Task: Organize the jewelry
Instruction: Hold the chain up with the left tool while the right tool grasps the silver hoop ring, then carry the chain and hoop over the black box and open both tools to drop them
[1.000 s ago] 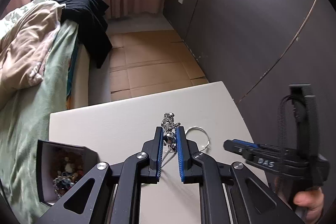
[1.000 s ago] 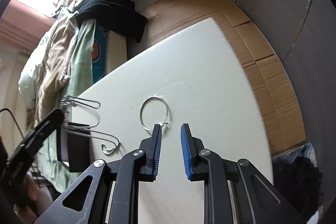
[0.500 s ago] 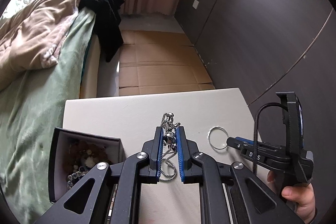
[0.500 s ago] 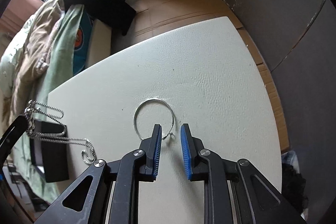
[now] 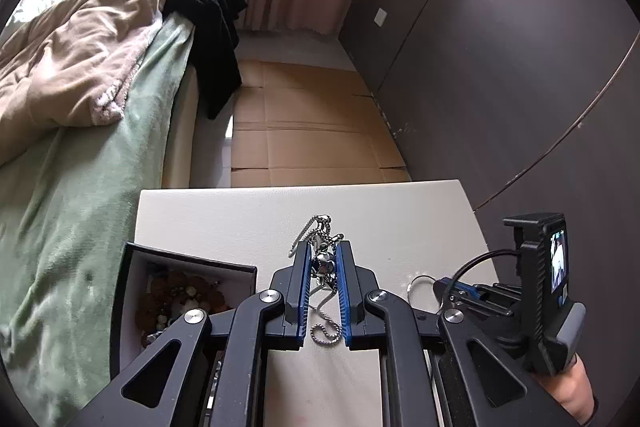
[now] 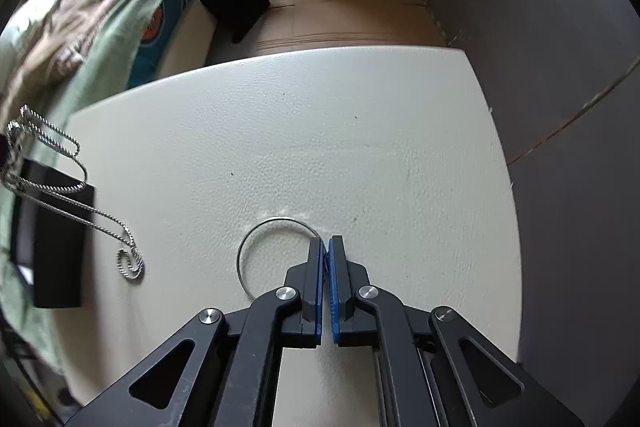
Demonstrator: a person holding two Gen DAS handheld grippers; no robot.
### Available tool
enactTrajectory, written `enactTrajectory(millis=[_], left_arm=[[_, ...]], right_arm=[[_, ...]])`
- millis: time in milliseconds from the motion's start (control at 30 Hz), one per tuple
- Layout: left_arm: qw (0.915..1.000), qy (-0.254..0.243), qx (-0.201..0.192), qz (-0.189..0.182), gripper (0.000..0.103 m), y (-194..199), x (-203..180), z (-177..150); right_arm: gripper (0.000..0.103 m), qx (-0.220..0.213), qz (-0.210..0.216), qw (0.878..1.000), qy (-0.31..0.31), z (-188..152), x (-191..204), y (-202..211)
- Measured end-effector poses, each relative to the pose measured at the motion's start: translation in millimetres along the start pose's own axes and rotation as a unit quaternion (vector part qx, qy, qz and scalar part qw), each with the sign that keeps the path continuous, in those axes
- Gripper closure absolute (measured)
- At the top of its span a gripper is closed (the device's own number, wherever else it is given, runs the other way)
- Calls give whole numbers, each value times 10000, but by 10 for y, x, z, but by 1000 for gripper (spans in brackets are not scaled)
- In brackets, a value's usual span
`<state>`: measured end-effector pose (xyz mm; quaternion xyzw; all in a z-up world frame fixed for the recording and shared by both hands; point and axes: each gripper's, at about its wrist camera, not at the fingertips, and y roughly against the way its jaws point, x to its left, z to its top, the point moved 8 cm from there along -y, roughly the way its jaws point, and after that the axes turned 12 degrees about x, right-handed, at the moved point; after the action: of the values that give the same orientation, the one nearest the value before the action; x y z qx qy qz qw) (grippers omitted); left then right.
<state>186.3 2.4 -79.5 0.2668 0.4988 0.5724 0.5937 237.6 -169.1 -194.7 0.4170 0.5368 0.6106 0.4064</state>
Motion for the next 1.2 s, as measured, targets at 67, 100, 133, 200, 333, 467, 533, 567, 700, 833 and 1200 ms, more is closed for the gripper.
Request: enactTrajectory(millis=[67, 100, 133, 200, 333, 467, 533, 567, 700, 833, 1200], left_arm=[[10000, -2, -71, -6, 90, 72, -8, 9], [9999, -3, -124, -5, 90, 129, -16, 19], [9999, -8, -167, -20, 90, 184, -21, 30], [9997, -46, -255, -34, 90, 304, -53, 53], [9986, -184, -496, 33, 90, 597, -147, 130], [9963, -321, -788, 151, 90, 934, -231, 199], [9947, -384, -931, 197, 90, 1097, -267, 230], [9936, -422, -1022, 238, 90, 1203, -288, 249], [9892, -547, -1294, 416, 90, 1517, -334, 301], [9873, -563, -1404, 479, 90, 1666, -323, 304], [9888, -353, -1355, 524, 90, 1572, -43, 268]], right_arm=[[99, -48, 252, 9996, -113, 6, -39, 44], [99, -74, 387, 9991, -154, 17, -51, 68], [99, -105, 557, 9982, -200, 27, -62, 102], [99, -173, 831, 9961, -253, 32, -69, 179], [99, -288, 1321, 9904, -271, 12, -7, 336], [99, -415, 1642, 9853, -217, 0, 94, 462], [99, -495, 1744, 9833, -175, 14, 151, 516], [99, -530, 1788, 9823, -162, 20, 181, 542], [99, -683, 2011, 9771, -108, 29, 314, 661], [99, -811, 2246, 9710, -89, 3, 356, 794], [99, -1087, 2557, 9606, -5, -59, 445, 1031]])
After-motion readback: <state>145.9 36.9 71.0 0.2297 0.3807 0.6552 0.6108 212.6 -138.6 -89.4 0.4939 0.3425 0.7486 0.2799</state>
